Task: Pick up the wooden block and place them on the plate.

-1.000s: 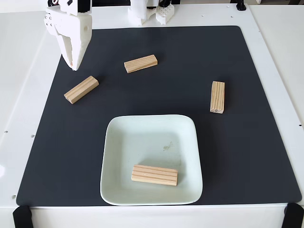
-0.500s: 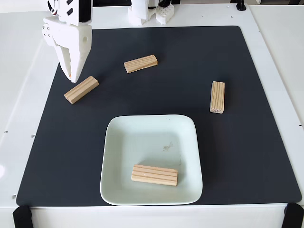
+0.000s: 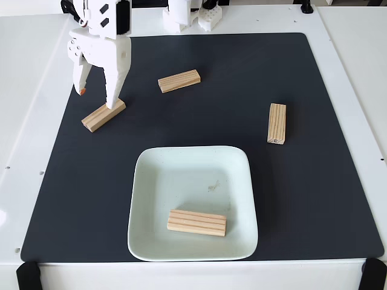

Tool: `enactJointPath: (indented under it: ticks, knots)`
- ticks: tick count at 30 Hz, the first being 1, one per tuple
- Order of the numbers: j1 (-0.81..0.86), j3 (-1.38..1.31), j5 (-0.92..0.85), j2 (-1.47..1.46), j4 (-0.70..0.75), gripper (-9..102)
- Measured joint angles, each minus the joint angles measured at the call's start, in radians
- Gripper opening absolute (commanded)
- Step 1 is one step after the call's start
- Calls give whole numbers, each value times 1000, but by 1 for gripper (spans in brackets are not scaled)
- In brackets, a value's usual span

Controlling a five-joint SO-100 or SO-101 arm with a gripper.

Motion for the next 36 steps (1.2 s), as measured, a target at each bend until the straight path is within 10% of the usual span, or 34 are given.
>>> enactJointPath:
  ticks: [36]
  knots:
    - [-21, 5, 0, -118, -57, 33]
